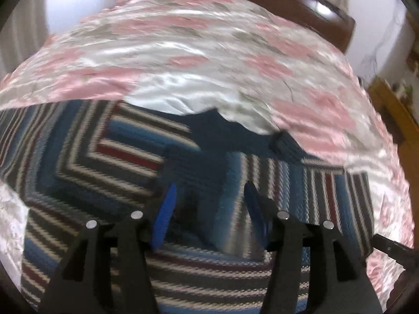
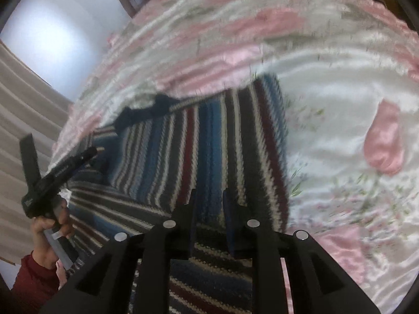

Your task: Fold small clothes

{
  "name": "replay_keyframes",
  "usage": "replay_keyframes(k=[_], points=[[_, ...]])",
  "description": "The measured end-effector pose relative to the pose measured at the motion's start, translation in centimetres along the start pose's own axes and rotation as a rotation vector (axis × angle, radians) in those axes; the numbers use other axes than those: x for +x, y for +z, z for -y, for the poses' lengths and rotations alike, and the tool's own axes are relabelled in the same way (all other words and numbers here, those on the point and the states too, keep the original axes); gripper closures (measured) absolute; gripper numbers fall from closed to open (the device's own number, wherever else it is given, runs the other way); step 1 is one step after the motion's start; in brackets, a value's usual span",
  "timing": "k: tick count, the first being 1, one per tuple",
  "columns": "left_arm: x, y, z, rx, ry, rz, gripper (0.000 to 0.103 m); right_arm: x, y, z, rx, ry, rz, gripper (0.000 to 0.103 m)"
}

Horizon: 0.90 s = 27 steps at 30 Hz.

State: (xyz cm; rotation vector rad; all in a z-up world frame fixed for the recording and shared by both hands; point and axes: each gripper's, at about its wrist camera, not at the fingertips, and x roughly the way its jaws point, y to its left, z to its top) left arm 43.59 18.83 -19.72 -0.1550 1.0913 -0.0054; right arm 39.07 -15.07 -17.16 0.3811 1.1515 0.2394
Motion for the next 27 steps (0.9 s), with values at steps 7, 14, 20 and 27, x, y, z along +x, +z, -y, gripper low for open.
replay_keyframes(k=[7,14,20,27], points=[[5.1,-1.5,-0.1,0.038,0.057,-0.115,0.05,3.0,-1.5,2.0,0.043,-0.002,-0.044,0.082],[5.8,-2.0,0.0,0.073,0.061,-0.102,0.047,3.6,-1.9,2.1,0.035,-0.03,-0.031,0.082],[3.9,-1.8,-0.2,0.088,0.022,-0.116,0.027,2.0,-1.5,0.6,0.08,-0.002,0.0,0.042],[-2.2,-1.6,-8.1,0.064,0.009,-0.118,0.018,-0.3,-1.2,-6.0,-0.088,-0.109,0.068,0.021]])
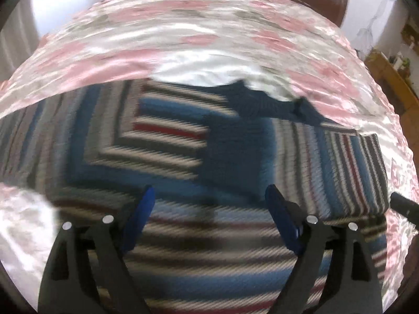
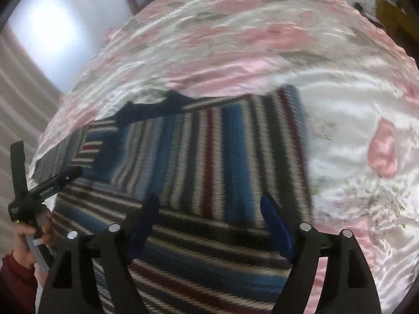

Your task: Fold small clothes

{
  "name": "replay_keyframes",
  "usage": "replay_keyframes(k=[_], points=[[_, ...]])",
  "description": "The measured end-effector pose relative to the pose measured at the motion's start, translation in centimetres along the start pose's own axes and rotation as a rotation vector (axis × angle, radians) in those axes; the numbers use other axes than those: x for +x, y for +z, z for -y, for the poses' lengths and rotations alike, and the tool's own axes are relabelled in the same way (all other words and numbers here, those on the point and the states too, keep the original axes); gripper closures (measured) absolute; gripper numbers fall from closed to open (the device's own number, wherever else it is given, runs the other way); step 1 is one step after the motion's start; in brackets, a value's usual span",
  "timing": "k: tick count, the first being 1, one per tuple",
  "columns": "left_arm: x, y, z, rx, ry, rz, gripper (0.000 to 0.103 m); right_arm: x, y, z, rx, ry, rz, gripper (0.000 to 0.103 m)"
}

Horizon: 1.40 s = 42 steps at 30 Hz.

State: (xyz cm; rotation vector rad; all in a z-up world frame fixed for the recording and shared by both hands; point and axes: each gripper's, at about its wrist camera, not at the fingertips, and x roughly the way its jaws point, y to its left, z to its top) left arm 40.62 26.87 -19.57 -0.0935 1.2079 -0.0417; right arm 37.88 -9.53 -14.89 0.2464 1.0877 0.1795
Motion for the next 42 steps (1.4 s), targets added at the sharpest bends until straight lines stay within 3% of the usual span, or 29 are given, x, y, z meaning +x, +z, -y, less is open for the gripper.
replay_keyframes(k=[9,14,19,21,30,32,35,38,42], points=[[-4.6,0.5,-18.0,-0.247,0.164,-0.023,0.018,2.9,0.4,-5.3,-0.063,0.008,-0.066,0.02],[-5.8,0.8,-25.9,-0.403,0.181,-0.044,0.018,4.8,0.6,-7.5,-0.1,-0.013,-0.104,0.02],[-5.8,0.8,-32.4,-0.542,0.156,-0.029,0.018,5.9,0.4,-8.6,-0.125,-0.026,-0.121,0.02],[-5.2,1.0,-34.4,-0.607,0.107,-0.013,0.018,6.3,0.2,-8.8,-0.128,-0.03,-0.13,0.02],[-3.7,1.8,-37.6,-0.747,0.0,0.093,0.018,7.0,-0.3,-8.1,-0.118,-0.037,-0.133,0.02],[-3.6,1.9,-37.5,-0.754,-0.001,0.114,0.028,7.1,-0.4,-7.9,-0.112,-0.033,-0.136,0.02],[-3.2,2.5,-37.4,-0.741,0.02,0.114,0.075,7.2,-0.7,-7.6,-0.118,-0.035,-0.139,0.02],[-3.3,2.4,-37.4,-0.749,0.001,0.122,0.089,7.1,-0.8,-7.3,-0.112,-0.032,-0.136,0.02],[-4.5,2.9,-35.8,-0.682,0.043,0.177,0.09,6.4,-1.0,-6.5,-0.102,-0.031,-0.126,0.02]])
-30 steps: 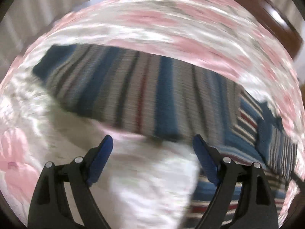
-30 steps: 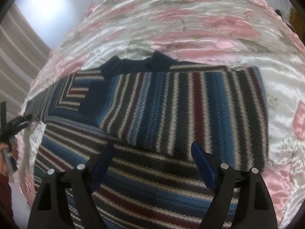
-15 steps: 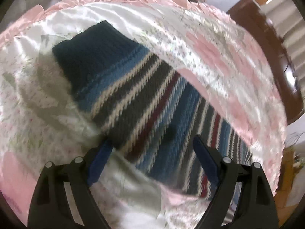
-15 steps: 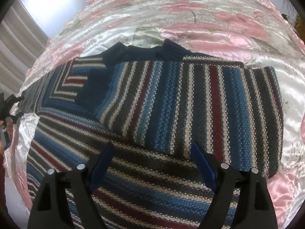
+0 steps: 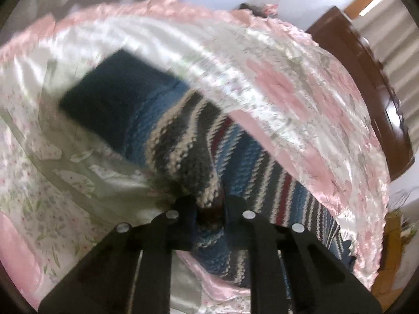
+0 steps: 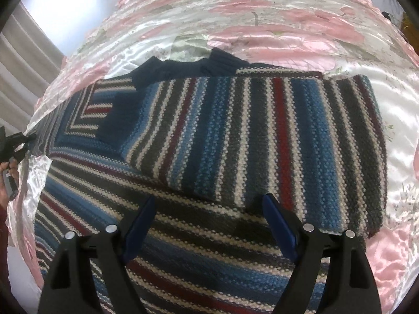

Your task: Fold small clothes

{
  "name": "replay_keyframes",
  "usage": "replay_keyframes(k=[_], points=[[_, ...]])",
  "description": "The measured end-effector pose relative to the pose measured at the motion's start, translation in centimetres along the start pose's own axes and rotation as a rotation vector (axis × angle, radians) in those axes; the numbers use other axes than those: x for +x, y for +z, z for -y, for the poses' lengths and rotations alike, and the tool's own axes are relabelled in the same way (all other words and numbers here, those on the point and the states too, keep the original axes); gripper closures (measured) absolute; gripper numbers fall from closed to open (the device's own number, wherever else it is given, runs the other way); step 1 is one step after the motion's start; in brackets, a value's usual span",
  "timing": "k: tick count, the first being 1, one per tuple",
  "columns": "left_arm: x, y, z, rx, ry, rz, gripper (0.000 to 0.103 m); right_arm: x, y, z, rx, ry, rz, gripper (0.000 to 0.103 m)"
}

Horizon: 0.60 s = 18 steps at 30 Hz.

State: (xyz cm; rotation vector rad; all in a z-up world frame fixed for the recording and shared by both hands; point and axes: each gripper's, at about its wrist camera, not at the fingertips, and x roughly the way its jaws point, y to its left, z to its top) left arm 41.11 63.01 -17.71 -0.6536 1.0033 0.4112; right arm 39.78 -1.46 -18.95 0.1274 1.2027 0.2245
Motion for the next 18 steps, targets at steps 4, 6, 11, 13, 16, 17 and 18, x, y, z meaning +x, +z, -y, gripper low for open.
replay_keyframes(k=[4,6,11,13,16,17,18], points=[[-1.8,-0.6,3.3,0.08,-0.023,0.073,0.091,-0.7,-0.2,0.6,-0.002,-0.007,0.009,0.02],[-2.6,-1.2,5.5,0.146,-0.035,0.096,0.091,-1.0,-0.4,0.9,0.001,-0.009,0.014,0.02],[-4.5,-3.8,11.0,0.284,-0.096,0.117,0.091,-1.5,-0.7,2.0,0.017,-0.01,0.025,0.02],[-5.1,-5.5,13.4,0.343,-0.135,0.109,0.091,-1.6,-0.8,2.4,0.025,-0.007,0.027,0.02],[-5.5,-7.9,16.6,0.416,-0.189,0.09,0.091,-1.7,-0.9,2.9,0.03,-0.01,0.031,0.02],[-5.5,-9.0,18.0,0.445,-0.206,0.081,0.091,-1.8,-0.9,3.2,0.034,-0.012,0.035,0.02],[-5.6,-9.8,18.7,0.461,-0.218,0.076,0.091,-1.9,-0.9,3.3,0.037,-0.012,0.037,0.02]])
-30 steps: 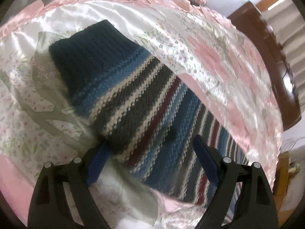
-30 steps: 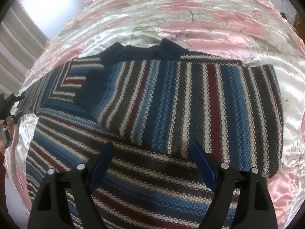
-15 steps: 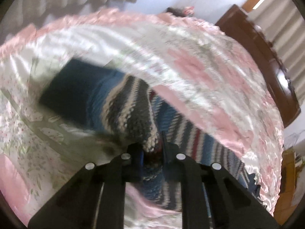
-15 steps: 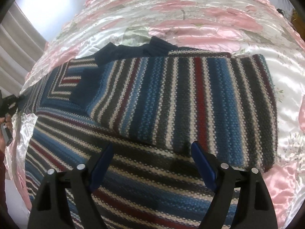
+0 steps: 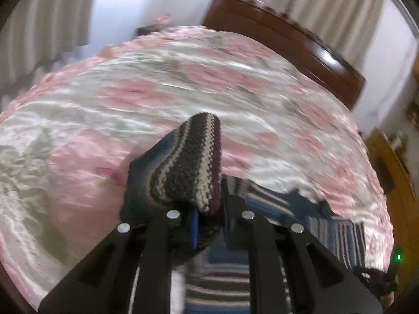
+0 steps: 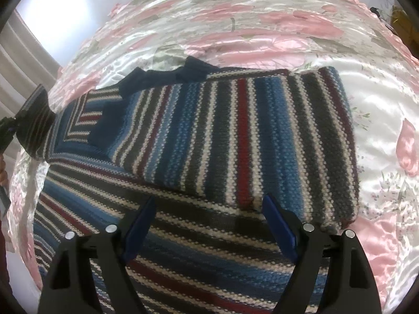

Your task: Fold small clothes

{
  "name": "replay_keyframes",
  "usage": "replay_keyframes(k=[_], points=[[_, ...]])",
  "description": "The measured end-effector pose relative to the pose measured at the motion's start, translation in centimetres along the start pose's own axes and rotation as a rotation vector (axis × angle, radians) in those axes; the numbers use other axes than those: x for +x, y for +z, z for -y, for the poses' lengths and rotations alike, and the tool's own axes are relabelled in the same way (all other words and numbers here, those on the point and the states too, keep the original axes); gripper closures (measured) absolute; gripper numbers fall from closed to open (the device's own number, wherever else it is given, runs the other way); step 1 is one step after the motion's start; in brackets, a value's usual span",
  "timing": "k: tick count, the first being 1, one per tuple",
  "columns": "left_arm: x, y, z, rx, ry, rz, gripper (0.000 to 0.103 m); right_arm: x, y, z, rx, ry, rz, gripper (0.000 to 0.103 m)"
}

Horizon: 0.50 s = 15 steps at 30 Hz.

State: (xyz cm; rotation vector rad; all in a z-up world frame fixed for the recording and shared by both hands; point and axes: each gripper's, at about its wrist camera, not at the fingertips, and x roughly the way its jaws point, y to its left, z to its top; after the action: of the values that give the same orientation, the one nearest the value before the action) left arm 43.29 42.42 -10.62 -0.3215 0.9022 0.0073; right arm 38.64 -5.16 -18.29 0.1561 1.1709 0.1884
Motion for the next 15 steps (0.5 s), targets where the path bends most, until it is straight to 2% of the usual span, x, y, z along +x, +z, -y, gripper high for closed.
replay_keyframes(k=[15], points=[[5.6,-8.5,17.1,0.18,-0.224,-0.128,0.091,-0.7,0.6,3.3,0.051,-0.015,0.025,0.02]])
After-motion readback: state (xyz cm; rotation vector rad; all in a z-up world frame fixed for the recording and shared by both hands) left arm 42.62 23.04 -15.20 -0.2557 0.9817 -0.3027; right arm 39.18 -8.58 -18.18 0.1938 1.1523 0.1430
